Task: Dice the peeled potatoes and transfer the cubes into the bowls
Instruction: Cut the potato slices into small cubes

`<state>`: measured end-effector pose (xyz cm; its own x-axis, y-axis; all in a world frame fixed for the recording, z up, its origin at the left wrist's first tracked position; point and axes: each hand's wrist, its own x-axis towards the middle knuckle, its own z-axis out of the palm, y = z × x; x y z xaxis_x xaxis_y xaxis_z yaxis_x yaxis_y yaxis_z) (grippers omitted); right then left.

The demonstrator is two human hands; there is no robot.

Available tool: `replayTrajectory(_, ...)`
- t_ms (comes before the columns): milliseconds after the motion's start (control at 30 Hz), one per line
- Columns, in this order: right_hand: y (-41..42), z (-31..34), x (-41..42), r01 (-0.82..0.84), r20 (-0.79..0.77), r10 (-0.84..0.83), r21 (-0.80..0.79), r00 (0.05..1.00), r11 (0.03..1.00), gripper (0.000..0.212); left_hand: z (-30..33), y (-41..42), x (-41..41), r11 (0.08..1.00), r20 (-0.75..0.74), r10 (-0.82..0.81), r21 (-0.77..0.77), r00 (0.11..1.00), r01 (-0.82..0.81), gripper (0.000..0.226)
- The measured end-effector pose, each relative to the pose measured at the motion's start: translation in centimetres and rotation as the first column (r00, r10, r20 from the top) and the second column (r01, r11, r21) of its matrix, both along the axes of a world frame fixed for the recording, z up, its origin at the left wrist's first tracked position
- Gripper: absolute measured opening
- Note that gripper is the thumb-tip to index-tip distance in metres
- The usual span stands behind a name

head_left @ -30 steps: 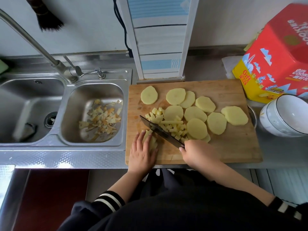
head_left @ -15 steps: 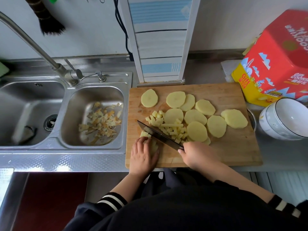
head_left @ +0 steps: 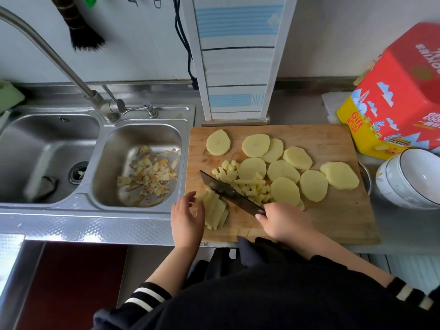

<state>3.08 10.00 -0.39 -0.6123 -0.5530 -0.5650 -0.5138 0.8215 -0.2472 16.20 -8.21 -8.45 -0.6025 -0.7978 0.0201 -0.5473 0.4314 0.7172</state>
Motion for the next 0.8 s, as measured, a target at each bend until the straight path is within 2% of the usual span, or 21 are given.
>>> replayTrajectory(67, -0.1, 0.0, -0.2, 0.007, 0.021, -0.007, 0.003, 1.0, 1.0, 0.029, 0.3, -0.8, -0.4, 0.992, 0.038, 0.103, 0.073, 0.994, -0.106, 0.023)
replayTrajectory(167, -0.2, 0.1, -0.5, 0.012, 0.037, -0.013, 0.009, 0.999, 1.0, 0.031, 0.0, -1.8, -1.0, 0.993, 0.166, 0.055, 0.092, 0.985, -0.071, 0.023)
replayTrajectory(267, -0.2, 0.1, -0.7, 0.007, 0.041, -0.007, 0.006, 0.999, 1.0, 0.032, 0.1, -1.4, -0.8, 0.997, 0.187, 0.01, 0.078, 0.982, -0.025, 0.034)
replayTrajectory(367, -0.1, 0.1, -0.7, 0.019, 0.051, -0.018, -0.007, 0.999, 1.0, 0.032, -0.4, -1.0, 0.5, 0.981, 0.139, -0.161, -0.085, 0.977, 0.174, 0.066)
replayTrajectory(433, 0.0, 0.1, -0.6, 0.022, 0.049, -0.021, -0.017, 0.999, 1.0, 0.032, -1.6, -0.7, 1.7, 0.914, 0.151, -0.354, -0.152, 0.923, 0.376, 0.091)
replayTrajectory(500, 0.0, 0.1, -0.5, 0.015, 0.044, -0.013, -0.026, 0.999, 1.0, 0.033, -2.4, -0.3, 2.5, 0.847, 0.215, -0.463, -0.18, 0.86, 0.501, 0.109)
replayTrajectory(667, -0.2, 0.1, -0.3, 0.015, 0.033, -0.015, -0.024, 0.999, 1.0, 0.033, -2.9, 0.4, 1.4, 0.882, 0.139, -0.391, -0.224, 0.91, 0.414, 0.096)
replayTrajectory(800, -0.6, 0.2, -0.3, 0.014, 0.024, -0.013, -0.034, 1.0, 0.999, 0.033, -3.3, 0.7, 0.5, 0.873, 0.175, -0.387, -0.248, 0.905, 0.421, 0.09)
